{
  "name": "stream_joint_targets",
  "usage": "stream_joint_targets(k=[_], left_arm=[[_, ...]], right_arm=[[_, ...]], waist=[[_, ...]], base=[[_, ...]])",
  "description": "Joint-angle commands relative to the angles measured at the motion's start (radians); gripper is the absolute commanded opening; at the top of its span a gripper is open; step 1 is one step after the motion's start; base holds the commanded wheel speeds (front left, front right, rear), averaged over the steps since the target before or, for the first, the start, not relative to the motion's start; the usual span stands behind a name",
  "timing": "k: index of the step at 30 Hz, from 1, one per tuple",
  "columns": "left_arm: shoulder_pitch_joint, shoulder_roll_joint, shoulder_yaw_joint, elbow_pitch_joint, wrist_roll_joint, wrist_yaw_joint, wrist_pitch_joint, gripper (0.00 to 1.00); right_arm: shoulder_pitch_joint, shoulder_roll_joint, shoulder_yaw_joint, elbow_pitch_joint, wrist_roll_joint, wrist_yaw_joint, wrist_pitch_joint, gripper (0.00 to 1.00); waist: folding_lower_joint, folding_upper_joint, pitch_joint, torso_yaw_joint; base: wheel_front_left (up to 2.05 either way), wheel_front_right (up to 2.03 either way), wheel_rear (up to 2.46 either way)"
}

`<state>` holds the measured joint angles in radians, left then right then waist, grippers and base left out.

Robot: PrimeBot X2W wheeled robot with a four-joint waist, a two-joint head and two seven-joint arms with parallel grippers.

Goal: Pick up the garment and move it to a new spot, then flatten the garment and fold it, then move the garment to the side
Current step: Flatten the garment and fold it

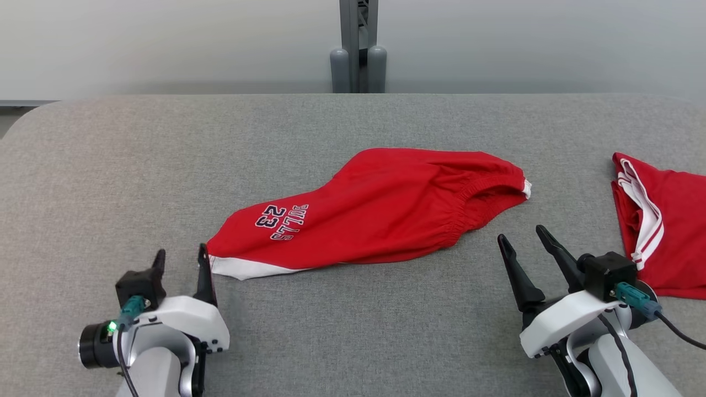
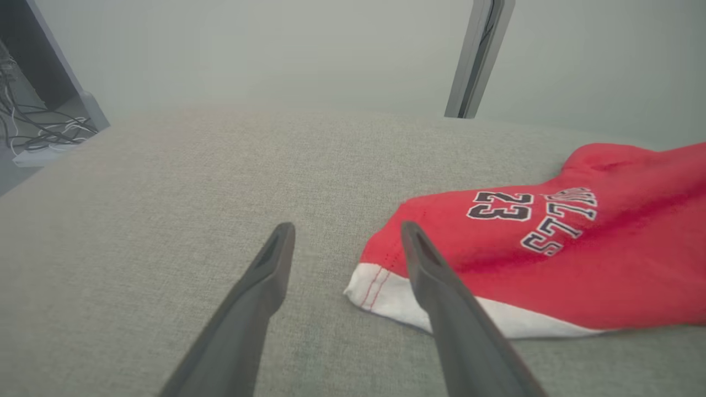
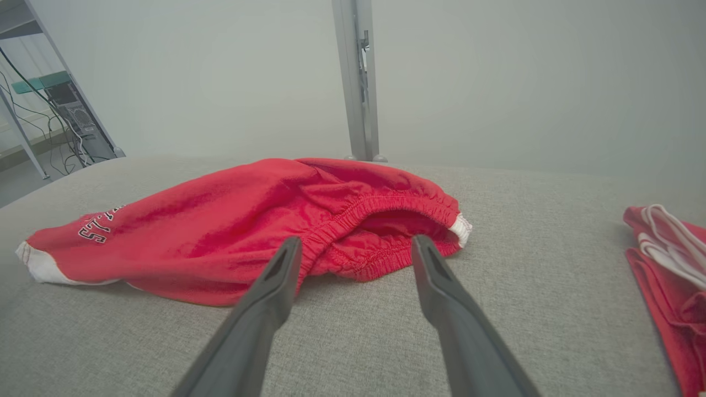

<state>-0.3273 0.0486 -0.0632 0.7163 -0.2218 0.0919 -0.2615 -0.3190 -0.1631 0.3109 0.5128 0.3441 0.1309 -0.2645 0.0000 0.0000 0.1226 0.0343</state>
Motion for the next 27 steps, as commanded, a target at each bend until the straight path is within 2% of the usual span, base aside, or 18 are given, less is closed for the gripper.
stream_joint_targets(k=[1,6,12,19,27], left_arm=[[-0.013,0.005,0.01,-0.014,0.0,0.01,-0.003,1.0],[0.006,0.004,0.026,-0.112,-0.001,0.014,-0.003,1.0],[0.048,0.004,-0.02,-0.23,-0.029,0.007,-0.003,1.0],[0.076,0.004,-0.088,-0.261,-0.061,0.011,-0.003,1.0],[0.07,0.004,-0.107,-0.276,-0.073,0.022,-0.003,1.0]], right_arm=[[-0.005,-0.008,0.004,0.005,0.008,0.0,0.0,1.0],[-0.001,-0.015,0.01,0.02,0.021,0.0,0.0,1.0],[-0.012,-0.025,0.08,0.067,0.093,0.0,0.0,1.0],[-0.064,-0.057,0.193,0.151,0.231,0.0,0.0,1.0],[-0.13,-0.078,0.27,0.212,0.34,0.0,0.0,1.0]], waist=[[0.0,0.0,-0.002,0.003],[0.0,0.0,-0.007,0.015],[0.0,0.0,-0.003,0.048],[0.0,0.0,0.017,0.11],[0.0,0.0,0.046,0.178]], base=[[0.0,0.0,0.0],[0.0,0.0,0.0],[0.0,0.0,0.0],[0.0,0.0,0.0],[0.0,0.0,0.0]])
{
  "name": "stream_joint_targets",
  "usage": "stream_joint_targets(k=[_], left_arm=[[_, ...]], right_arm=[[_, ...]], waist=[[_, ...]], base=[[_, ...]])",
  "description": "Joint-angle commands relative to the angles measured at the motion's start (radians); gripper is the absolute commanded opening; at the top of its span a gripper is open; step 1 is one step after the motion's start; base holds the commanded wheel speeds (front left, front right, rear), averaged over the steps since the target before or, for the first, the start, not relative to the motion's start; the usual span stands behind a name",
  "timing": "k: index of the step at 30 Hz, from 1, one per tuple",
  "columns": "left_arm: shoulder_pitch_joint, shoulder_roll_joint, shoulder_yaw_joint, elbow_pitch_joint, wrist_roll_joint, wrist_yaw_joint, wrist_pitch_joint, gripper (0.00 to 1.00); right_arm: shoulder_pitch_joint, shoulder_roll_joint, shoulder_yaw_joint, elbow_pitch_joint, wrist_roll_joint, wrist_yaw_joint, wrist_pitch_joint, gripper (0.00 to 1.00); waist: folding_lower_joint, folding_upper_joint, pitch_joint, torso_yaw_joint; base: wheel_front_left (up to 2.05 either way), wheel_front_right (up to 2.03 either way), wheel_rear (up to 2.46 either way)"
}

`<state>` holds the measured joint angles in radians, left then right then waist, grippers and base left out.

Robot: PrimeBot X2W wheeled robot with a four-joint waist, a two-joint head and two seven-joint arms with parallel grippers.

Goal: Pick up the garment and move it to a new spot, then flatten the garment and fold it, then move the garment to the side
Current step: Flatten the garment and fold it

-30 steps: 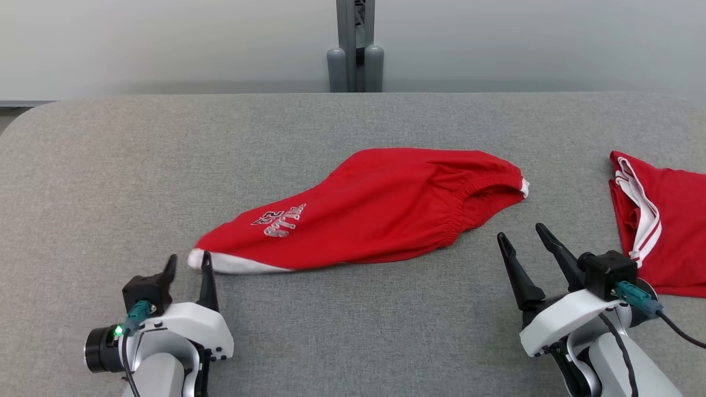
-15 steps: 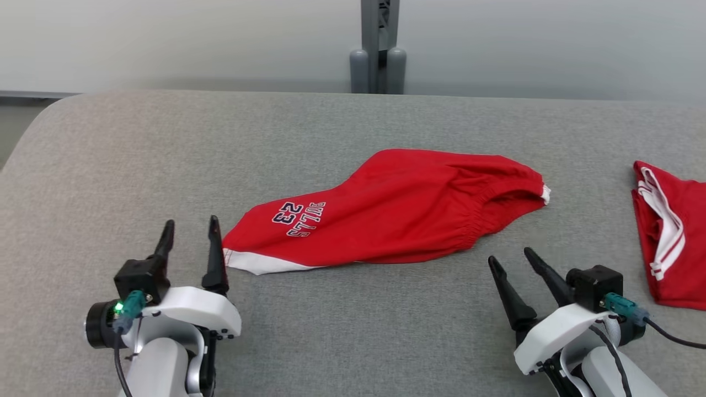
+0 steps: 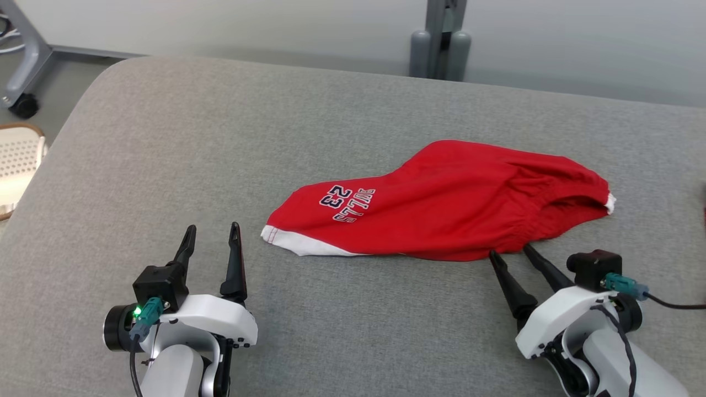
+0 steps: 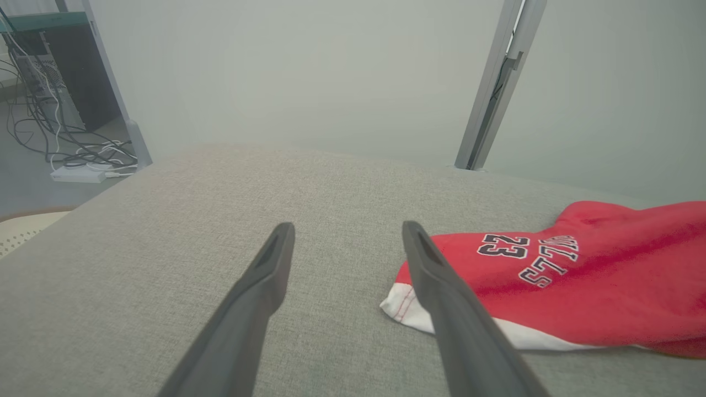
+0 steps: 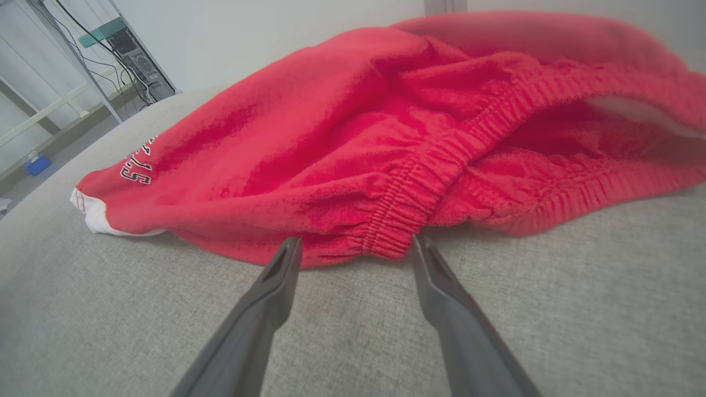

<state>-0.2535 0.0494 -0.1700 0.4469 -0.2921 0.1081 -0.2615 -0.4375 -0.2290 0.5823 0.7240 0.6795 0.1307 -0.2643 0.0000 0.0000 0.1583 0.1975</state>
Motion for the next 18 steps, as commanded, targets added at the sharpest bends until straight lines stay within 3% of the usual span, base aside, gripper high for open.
stream_joint_targets(k=[1,3,4,5,7,18], left_arm=[[-0.003,0.004,-0.001,-0.007,-0.005,0.007,-0.003,1.0],[-0.002,0.003,-0.004,-0.01,-0.007,0.01,-0.003,1.0],[0.0,0.003,-0.004,-0.011,-0.006,0.01,-0.003,1.0],[0.001,0.003,-0.004,-0.012,-0.006,0.009,-0.003,1.0],[0.005,0.003,-0.004,-0.013,-0.007,0.011,-0.003,1.0],[0.007,0.003,-0.011,-0.01,-0.012,0.015,-0.003,1.0]], right_arm=[[-0.019,-0.015,0.003,0.007,0.01,0.0,0.0,1.0],[-0.031,-0.018,0.01,0.011,0.016,0.0,0.0,1.0],[-0.034,-0.019,0.014,0.012,0.017,0.0,-0.001,0.86],[-0.038,-0.02,0.016,0.01,0.018,0.0,0.0,0.44],[-0.044,-0.025,0.018,-0.001,0.014,0.0,-0.001,0.0],[-0.024,-0.032,-0.007,-0.068,-0.017,0.0,-0.001,0.0]], waist=[[0.0,0.0,0.013,0.021],[0.0,0.0,0.018,0.03],[0.0,0.0,0.019,0.032],[0.0,0.0,0.02,0.034],[0.0,0.0,0.02,0.036],[0.0,0.0,-0.005,-0.002]], base=[[0.0,0.0,0.0],[0.0,0.0,0.0],[0.0,0.0,0.0],[0.0,0.0,0.0],[0.0,0.0,0.0],[0.0,0.0,0.0]])
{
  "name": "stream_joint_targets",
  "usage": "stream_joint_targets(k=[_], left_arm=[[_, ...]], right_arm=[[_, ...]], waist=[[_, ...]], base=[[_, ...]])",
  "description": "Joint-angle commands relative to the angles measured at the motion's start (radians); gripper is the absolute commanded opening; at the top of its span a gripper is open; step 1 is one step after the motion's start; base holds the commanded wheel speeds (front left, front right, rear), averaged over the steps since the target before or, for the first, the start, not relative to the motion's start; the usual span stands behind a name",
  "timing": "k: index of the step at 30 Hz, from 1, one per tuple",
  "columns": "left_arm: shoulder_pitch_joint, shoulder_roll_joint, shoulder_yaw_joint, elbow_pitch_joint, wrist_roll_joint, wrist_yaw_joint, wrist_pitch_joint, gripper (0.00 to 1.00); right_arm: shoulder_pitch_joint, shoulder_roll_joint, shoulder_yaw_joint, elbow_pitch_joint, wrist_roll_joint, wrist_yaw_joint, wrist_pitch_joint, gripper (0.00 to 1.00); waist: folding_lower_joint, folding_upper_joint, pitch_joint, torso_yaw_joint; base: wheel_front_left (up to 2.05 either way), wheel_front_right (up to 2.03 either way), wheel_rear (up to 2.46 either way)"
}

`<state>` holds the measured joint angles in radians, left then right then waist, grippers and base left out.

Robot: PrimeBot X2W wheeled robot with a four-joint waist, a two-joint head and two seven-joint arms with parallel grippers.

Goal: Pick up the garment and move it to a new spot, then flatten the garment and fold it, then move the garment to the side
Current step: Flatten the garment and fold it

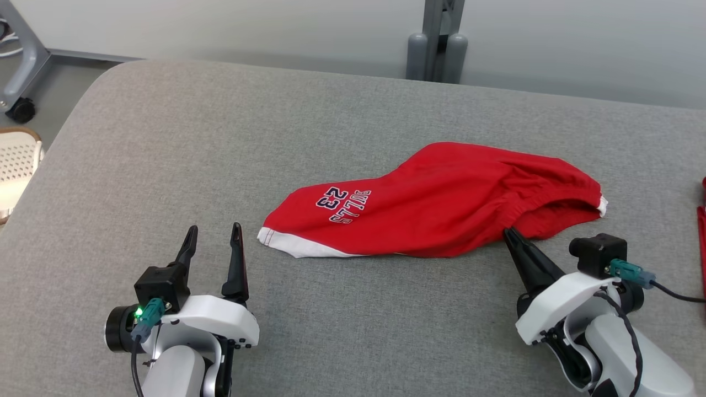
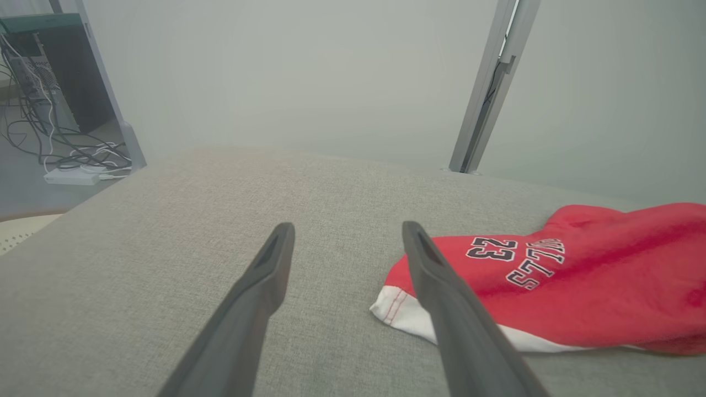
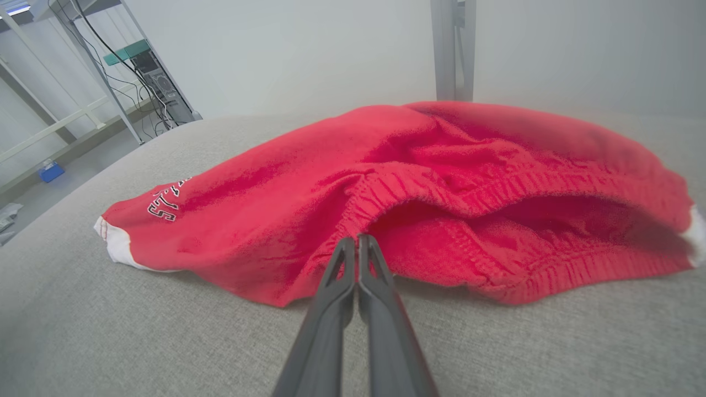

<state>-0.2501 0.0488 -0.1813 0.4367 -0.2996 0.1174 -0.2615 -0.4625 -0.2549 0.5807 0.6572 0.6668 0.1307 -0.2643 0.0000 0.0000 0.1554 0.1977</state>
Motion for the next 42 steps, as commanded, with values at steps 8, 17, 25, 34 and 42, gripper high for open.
stream_joint_targets(k=[8,17,25,34,42], left_arm=[[0.022,0.004,0.016,0.006,0.001,0.003,-0.003,1.0],[0.046,0.004,0.034,0.022,0.006,-0.011,-0.003,1.0],[0.06,0.004,0.029,0.026,-0.007,-0.018,-0.003,1.0],[0.017,0.004,-0.022,0.029,-0.028,-0.016,-0.003,1.0],[-0.019,0.004,-0.06,0.033,-0.036,-0.007,-0.003,1.0]], right_arm=[[0.014,-0.032,-0.079,-0.133,-0.053,0.0,0.0,0.0],[0.042,-0.109,-0.087,-0.282,-0.057,0.0,0.052,0.0],[0.1,-0.224,-0.074,-0.384,0.075,0.0,0.379,0.0],[0.065,-0.273,-0.097,-0.317,0.146,0.0,0.61,0.0],[-0.051,-0.252,-0.022,-0.039,0.086,0.0,0.584,0.49]], waist=[[0.0,0.0,-0.036,-0.04],[0.0,0.0,-0.095,-0.083],[0.0,0.0,-0.114,-0.095],[0.0,0.0,-0.063,-0.041],[0.0,0.0,-0.014,0.01]], base=[[0.0,0.0,0.0],[0.0,0.0,0.0],[0.0,0.0,0.0],[0.0,0.0,0.0],[0.0,0.0,0.0]])
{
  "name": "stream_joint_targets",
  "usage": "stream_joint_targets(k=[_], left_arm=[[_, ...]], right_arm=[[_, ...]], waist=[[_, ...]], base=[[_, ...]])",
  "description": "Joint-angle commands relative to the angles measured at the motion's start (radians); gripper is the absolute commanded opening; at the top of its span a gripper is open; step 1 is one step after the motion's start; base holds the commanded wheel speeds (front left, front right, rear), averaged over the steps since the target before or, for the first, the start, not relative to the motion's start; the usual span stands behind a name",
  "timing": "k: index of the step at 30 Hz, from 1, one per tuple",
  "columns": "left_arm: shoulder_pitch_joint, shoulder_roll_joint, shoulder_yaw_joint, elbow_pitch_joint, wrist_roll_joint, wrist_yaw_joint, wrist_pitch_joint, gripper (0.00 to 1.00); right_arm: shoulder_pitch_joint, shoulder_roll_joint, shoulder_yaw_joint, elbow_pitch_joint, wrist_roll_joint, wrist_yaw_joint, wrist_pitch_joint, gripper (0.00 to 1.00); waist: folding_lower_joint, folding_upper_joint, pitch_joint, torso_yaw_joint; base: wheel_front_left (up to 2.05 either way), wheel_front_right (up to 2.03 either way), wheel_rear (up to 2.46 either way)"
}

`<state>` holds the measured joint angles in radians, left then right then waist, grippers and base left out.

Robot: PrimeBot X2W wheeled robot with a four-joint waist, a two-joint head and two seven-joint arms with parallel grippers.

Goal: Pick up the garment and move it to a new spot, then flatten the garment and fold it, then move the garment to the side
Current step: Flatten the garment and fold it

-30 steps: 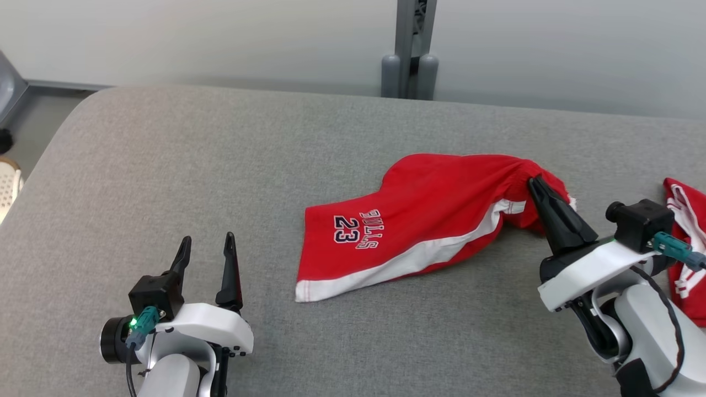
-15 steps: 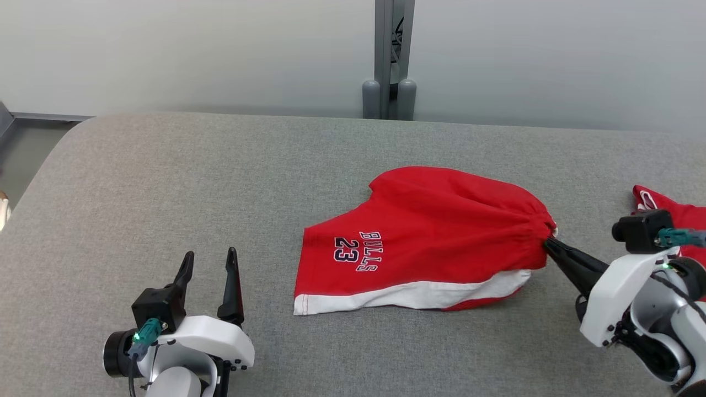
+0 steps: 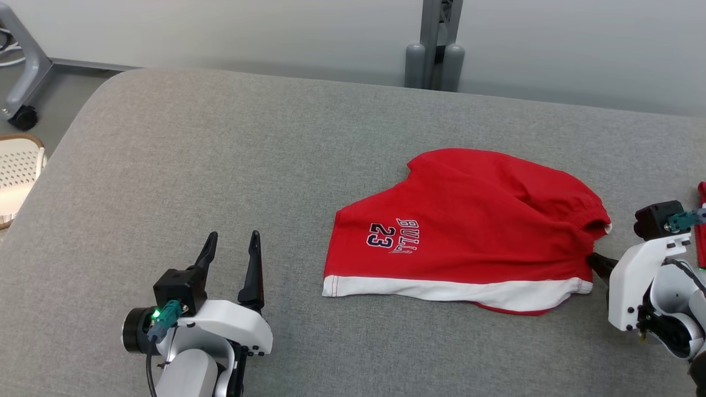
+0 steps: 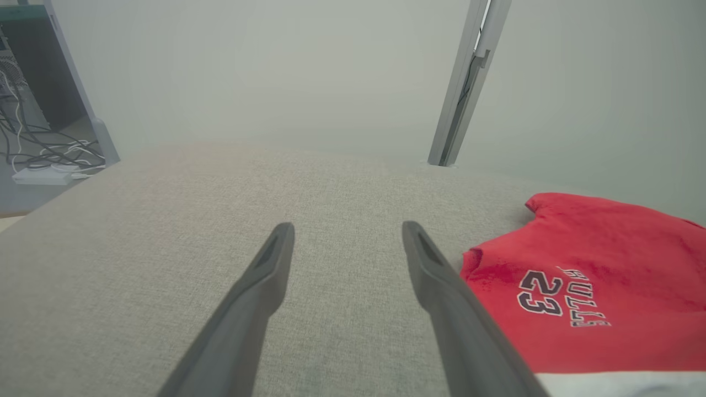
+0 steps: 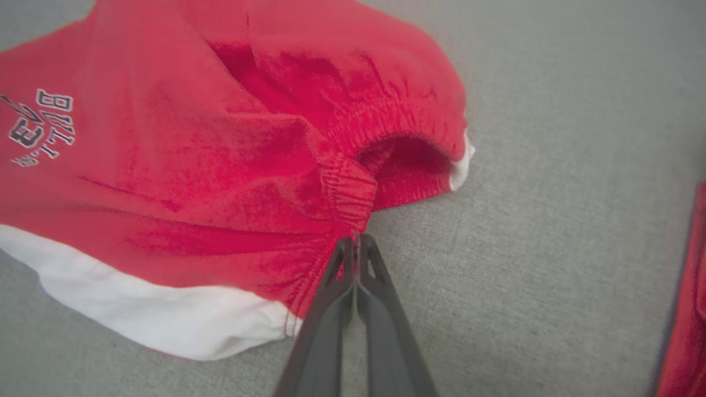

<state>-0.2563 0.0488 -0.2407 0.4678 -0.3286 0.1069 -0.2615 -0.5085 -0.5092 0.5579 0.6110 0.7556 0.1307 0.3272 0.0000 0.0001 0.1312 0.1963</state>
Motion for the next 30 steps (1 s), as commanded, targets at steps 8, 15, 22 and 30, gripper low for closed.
stream_joint_targets(k=[8,15,22,30], left_arm=[[-0.008,0.004,0.005,0.006,0.003,0.012,-0.003,1.0],[0.012,0.004,0.031,0.008,0.013,0.002,-0.003,1.0],[0.025,0.004,0.048,0.001,0.005,0.0,-0.003,1.0],[0.046,0.004,0.052,-0.008,-0.001,0.005,-0.003,1.0]], right_arm=[[-0.063,0.047,0.065,0.155,-0.014,0.0,-0.08,1.0],[-0.077,0.048,0.097,0.148,0.007,0.0,-0.152,1.0],[-0.048,0.03,0.063,0.074,0.007,0.0,-0.24,1.0],[0.069,0.078,-0.044,-0.006,-0.036,0.0,-0.421,1.0]], waist=[[0.0,-0.0001,0.004,0.002],[0.0,-0.0001,-0.039,-0.071],[0.0,-0.0001,-0.067,-0.15],[0.0,-0.0001,-0.066,-0.201]], base=[[0.0,0.0,0.0],[0.0,0.0,0.0],[0.0,0.0,0.0],[0.0,0.0,0.0]])
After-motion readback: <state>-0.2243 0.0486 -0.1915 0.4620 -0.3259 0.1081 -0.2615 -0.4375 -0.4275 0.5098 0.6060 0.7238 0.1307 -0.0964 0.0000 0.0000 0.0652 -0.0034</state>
